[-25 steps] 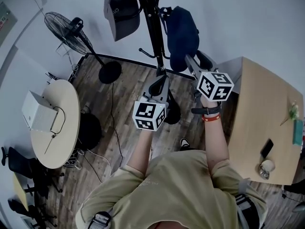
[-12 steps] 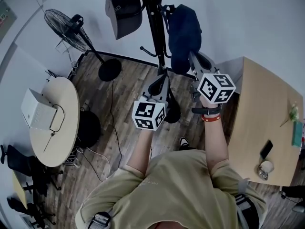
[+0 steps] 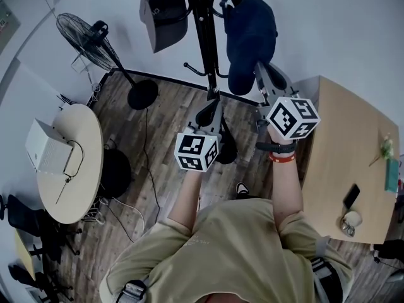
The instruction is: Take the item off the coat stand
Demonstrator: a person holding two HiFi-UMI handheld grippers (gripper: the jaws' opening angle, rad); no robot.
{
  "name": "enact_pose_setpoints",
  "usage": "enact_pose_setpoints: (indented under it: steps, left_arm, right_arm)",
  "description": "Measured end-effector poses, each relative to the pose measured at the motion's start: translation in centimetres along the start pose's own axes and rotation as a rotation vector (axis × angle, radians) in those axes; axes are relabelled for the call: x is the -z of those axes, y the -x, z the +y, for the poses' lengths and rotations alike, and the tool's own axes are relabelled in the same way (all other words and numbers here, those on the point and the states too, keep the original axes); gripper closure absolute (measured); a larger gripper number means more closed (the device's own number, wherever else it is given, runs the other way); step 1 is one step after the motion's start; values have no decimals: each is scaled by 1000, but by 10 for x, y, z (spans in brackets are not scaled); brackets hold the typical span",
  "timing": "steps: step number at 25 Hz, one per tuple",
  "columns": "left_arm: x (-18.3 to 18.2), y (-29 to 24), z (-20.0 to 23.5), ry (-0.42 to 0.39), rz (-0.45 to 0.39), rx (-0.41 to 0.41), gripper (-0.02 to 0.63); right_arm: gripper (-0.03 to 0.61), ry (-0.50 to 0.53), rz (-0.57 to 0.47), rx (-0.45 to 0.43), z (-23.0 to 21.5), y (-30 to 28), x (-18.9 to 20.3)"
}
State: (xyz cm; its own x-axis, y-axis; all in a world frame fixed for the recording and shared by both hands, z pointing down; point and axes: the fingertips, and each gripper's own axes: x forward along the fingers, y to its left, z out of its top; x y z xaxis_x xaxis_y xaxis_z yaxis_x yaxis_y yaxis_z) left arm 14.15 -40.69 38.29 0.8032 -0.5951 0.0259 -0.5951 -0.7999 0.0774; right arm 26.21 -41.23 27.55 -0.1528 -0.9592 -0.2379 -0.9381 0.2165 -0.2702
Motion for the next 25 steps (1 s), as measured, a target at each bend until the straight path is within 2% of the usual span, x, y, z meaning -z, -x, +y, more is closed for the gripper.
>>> enact_pose_setpoints:
  steps: [7, 13, 18, 25]
  left_arm:
    - [-2, -4, -5, -14, -10, 14, 590]
    - [2, -11, -16, -6, -3, 43, 589]
    - [5, -11, -27, -2, 1, 63, 590]
    - [14, -9, -29, 16, 20, 67, 590]
  right_arm:
    - [558, 42, -28, 42, -9, 19, -22]
    - [558, 45, -51, 121, -28, 39, -27]
    - [558, 32, -33, 174, -42, 59, -16]
    - [558, 38, 56, 222, -50, 79, 22]
